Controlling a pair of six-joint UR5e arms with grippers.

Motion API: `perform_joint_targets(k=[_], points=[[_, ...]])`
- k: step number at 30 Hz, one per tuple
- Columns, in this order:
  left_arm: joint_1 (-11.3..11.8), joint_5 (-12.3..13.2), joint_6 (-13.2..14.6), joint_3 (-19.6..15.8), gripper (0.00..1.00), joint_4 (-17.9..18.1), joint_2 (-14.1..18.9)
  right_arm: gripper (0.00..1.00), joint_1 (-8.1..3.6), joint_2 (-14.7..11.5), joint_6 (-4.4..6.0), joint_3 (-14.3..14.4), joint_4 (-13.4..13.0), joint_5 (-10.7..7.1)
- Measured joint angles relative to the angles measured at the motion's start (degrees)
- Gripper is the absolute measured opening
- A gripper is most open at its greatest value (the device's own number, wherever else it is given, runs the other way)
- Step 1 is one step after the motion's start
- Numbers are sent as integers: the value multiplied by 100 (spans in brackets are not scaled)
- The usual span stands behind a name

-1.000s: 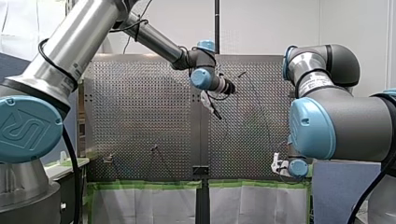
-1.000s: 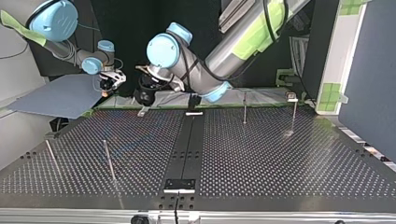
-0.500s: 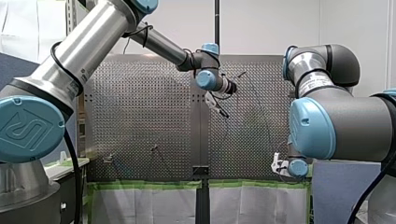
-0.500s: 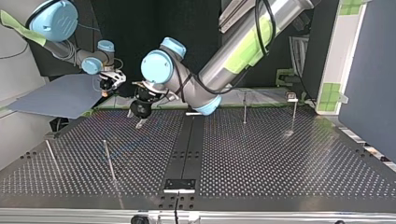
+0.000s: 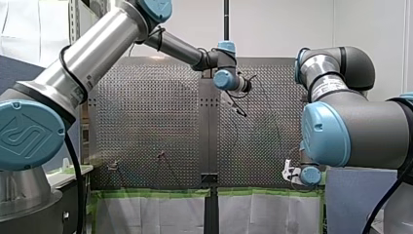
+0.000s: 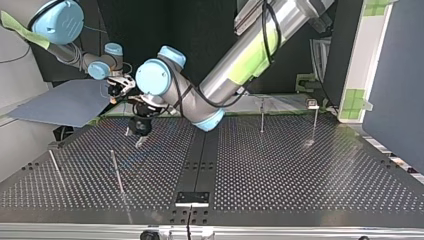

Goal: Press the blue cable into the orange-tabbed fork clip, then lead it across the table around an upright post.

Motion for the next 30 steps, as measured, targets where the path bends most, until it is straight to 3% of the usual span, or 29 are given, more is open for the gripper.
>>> perform_joint_targets(k=[7,12,18,23,30], points=[[-50,-366,144,442,100,-42,-109,0,31,2,-9,0,22,-23],[-17,-627,353,568,100,-57,-115,0,71,1,-46,0,47,-24],[-10,-637,476,585,100,-81,-121,0,112,-7,-101,0,85,-39],[2,-690,755,585,100,-320,-247,0,122,-48,-126,0,116,-50],[40,-794,1022,585,100,-491,-480,0,145,-302,-157,0,298,-11]])
